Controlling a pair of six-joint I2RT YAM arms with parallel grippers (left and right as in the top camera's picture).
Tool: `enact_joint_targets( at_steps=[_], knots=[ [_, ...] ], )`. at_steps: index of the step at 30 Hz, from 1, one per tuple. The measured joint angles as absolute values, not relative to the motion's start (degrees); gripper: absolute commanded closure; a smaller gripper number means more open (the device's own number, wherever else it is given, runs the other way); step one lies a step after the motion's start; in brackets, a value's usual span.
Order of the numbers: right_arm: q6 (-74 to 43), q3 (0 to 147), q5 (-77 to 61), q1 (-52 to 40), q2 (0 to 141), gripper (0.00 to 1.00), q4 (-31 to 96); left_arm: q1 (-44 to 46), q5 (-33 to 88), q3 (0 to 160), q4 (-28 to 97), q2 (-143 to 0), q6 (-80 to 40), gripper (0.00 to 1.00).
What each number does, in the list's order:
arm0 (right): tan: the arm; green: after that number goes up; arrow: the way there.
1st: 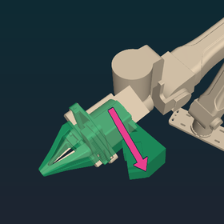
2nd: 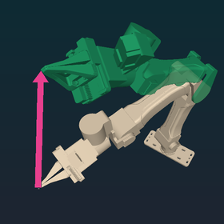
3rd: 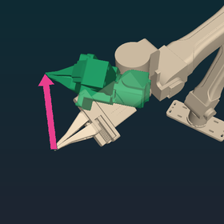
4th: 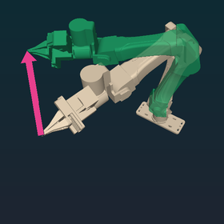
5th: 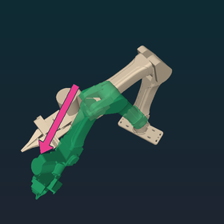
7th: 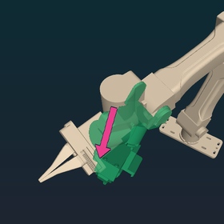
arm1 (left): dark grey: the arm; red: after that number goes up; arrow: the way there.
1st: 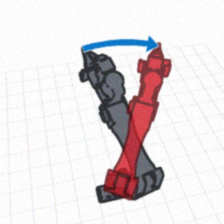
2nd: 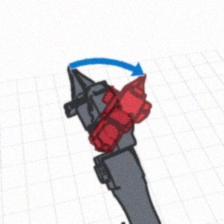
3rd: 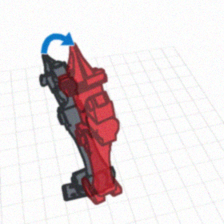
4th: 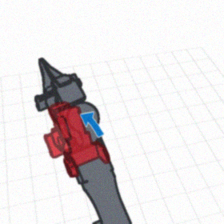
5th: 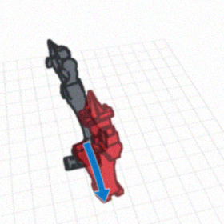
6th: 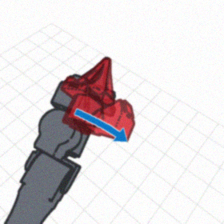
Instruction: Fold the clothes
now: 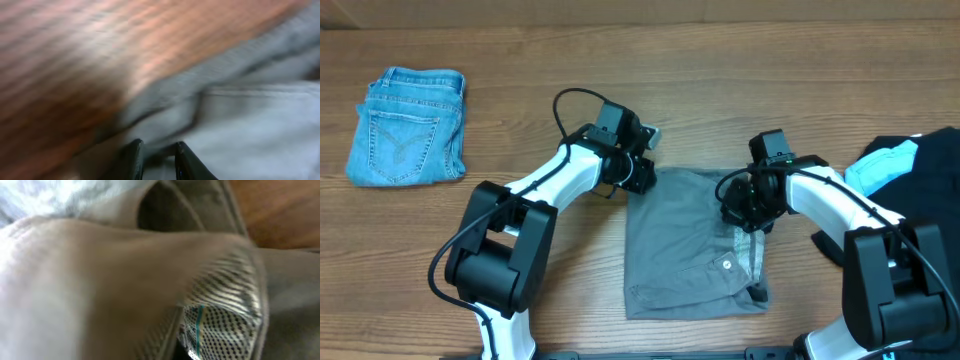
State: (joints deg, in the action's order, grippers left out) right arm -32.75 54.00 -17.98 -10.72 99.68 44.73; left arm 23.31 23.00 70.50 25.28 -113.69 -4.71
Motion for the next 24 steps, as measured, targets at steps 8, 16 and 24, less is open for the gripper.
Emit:
enact_joint_targets(
  at_steps=[8, 16, 24],
  knots=[
    [-19.97, 53.91, -25.17, -10.11, 88.84, 0.82, 61.56, 15.88, 24.67, 77.84, 33.23, -113.69, -7.4, 0.67],
    [-16.4, 51.29, -28.32, -10.28, 84.33, 0.79, 62.94, 14.31, 44.34, 84.64, 44.6, -113.67, -0.01, 0.59],
    [-22.87, 38.06, -27.55, -10.85, 87.66, 0.91, 54.06, 23.11, 45.12, 82.85, 48.58, -113.67, 6.87, 0.59]
  ],
)
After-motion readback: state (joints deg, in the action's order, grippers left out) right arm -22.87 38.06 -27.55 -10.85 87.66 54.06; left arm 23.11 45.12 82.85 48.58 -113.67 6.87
